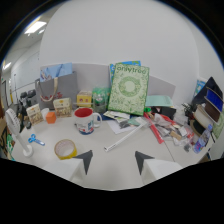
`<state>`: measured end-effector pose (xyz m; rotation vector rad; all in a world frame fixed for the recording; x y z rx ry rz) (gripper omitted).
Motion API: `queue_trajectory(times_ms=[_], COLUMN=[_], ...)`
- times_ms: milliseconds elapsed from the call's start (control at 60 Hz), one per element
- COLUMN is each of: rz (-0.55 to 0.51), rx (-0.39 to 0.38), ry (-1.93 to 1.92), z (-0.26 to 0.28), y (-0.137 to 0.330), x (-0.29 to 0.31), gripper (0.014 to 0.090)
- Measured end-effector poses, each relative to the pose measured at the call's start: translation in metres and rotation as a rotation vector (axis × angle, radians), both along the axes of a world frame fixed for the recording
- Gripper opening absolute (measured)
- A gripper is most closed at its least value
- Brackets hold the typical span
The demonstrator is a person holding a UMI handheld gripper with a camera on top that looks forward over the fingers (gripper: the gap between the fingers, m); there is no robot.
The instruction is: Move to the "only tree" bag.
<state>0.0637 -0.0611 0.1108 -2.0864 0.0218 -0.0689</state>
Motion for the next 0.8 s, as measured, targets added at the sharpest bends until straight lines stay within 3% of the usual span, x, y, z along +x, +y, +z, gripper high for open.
queue_trajectory(times_ms=[300,467,800], rz=[0.005,-0.014,-0.029], rx=[0.012,0.066,0.099], ry=[0.005,-0.029,-0.054], z=[0.006,0.022,0.039], y=[0.037,0.100,0.245], x=[0.019,0.047,0.087], gripper=[0.0843,0.0844,0.0837])
